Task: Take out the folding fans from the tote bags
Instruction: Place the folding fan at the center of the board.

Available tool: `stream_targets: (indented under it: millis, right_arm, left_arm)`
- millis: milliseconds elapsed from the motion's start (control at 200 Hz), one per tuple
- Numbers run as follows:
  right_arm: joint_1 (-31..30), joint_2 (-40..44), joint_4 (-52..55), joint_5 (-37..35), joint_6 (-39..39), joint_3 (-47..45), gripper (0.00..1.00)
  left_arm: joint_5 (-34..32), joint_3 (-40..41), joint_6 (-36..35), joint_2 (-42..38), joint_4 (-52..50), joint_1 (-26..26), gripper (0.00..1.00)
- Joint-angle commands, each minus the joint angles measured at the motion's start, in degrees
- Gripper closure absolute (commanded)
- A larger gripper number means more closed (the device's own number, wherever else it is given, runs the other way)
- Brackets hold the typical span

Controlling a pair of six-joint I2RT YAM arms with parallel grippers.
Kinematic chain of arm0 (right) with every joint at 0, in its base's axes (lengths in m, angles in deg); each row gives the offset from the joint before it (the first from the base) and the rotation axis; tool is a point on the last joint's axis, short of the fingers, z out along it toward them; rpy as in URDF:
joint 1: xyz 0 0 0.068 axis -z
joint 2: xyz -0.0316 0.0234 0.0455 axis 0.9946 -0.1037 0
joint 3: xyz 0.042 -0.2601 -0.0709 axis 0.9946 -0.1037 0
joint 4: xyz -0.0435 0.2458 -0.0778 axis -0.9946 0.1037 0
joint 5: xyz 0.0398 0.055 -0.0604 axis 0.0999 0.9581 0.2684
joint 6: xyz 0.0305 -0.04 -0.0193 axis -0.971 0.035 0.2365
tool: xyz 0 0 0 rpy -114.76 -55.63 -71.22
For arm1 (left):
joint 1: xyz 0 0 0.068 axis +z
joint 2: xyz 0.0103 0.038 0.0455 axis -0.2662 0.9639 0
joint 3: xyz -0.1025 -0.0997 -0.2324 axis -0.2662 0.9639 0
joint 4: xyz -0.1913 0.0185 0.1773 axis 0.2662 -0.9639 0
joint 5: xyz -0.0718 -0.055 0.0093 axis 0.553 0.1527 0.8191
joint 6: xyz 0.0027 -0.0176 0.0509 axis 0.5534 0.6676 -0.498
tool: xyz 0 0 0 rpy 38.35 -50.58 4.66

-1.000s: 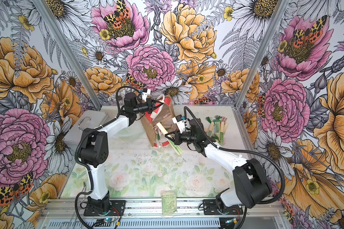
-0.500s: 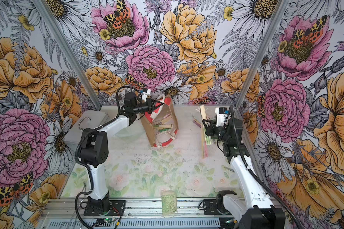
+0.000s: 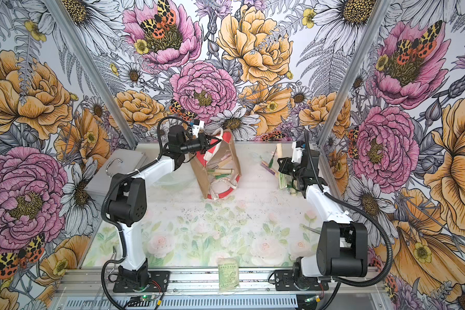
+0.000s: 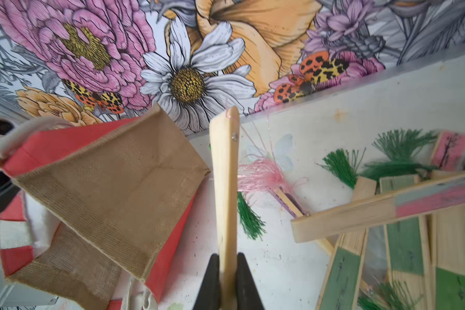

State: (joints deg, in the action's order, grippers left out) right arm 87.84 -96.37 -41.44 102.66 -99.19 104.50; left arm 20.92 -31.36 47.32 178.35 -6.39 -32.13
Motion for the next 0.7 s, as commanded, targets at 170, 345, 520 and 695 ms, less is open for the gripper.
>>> stream_targets:
  millis: [170,345,520,695]
  right_arm:
    - [0.0,2.9,1.1,3.6,4.3,6.7,1.0]
    - [0.4,3.6,2.7,5.4,7.1,7.5,1.0]
    - [0.7,4.6,4.8,6.1,9.5,8.4,1.0]
    - [1.4,5.0,7.1,4.8,10.9,8.8,1.0]
  left_arm:
    - [1.6,-0.2,0.4,-1.9,4.0,0.0,1.0]
    - [1.7,-0.1,0.6,-1.9,4.4,-0.1,1.0]
    - [1.8,0.1,0.9,-1.9,5.0,-0.1,1.0]
    - [2.0,1.0,1.8,-2.0,6.6,0.3,1.0]
